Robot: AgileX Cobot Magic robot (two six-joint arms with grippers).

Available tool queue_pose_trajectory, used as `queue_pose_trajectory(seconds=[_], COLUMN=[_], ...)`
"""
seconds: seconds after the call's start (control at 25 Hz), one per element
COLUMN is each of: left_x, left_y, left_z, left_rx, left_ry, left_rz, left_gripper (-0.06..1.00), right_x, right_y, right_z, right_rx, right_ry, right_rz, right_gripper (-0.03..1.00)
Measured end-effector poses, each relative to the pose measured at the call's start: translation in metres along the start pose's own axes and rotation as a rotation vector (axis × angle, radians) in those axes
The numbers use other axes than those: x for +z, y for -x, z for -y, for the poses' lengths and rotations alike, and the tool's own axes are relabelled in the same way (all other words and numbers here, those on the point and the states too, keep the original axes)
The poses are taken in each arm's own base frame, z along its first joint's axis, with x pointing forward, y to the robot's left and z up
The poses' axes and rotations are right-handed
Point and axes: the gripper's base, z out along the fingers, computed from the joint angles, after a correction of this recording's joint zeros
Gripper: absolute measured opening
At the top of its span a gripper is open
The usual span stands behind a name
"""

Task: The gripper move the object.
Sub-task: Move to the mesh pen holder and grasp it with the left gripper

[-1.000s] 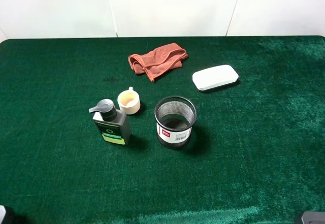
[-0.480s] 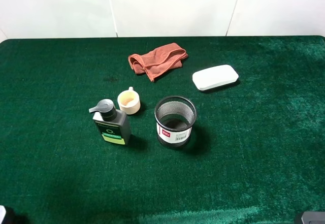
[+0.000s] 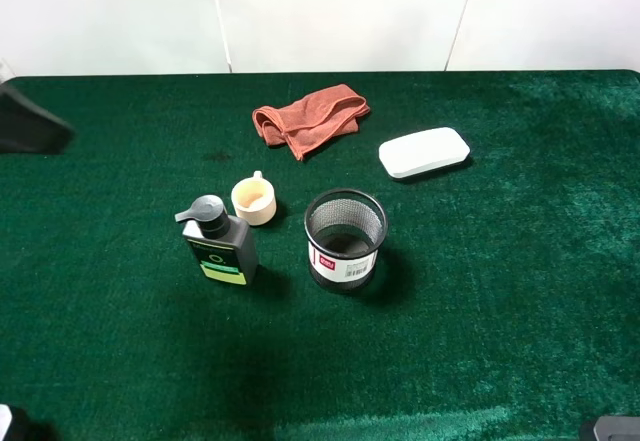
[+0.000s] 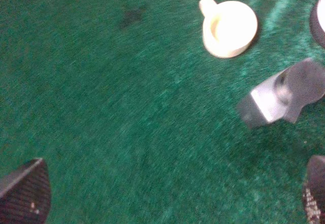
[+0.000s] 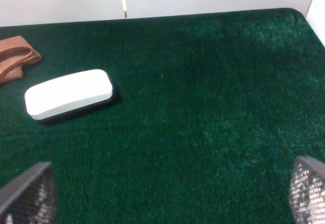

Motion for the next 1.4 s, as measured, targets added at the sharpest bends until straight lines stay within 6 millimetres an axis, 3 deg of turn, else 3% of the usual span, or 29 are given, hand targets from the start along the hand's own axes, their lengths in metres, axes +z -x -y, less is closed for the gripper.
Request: queue_pose_trajectory(seconds=[0.32, 0.72, 1.12, 1.4], left_x=[0.042, 0.086, 0.133, 0.161], left_y=[0.051, 0.109, 0.141, 0.150], left_z=[0.018, 0.062, 0.106, 0.120], left_rx=[0.137, 0.294, 0.396, 0.427], left_ry=[-0.101, -0.204, -0.291, -0.332], left_rz=[-0.033, -0.061, -0.152, -0.264], left_gripper=[0.99, 0.99, 0.99, 0.99], right_x=[0.000, 0.000, 0.000, 0.000], right_y=[0.000, 0.000, 0.000, 0.000], right_z=[0.000, 0.000, 0.000, 0.000], right_rx=[0.000, 0.000, 0.000, 0.000], right_ry=[0.000, 0.000, 0.000, 0.000], right_rz=[0.000, 0.000, 0.000, 0.000], right_gripper=[0.69, 0.69, 0.69, 0.69])
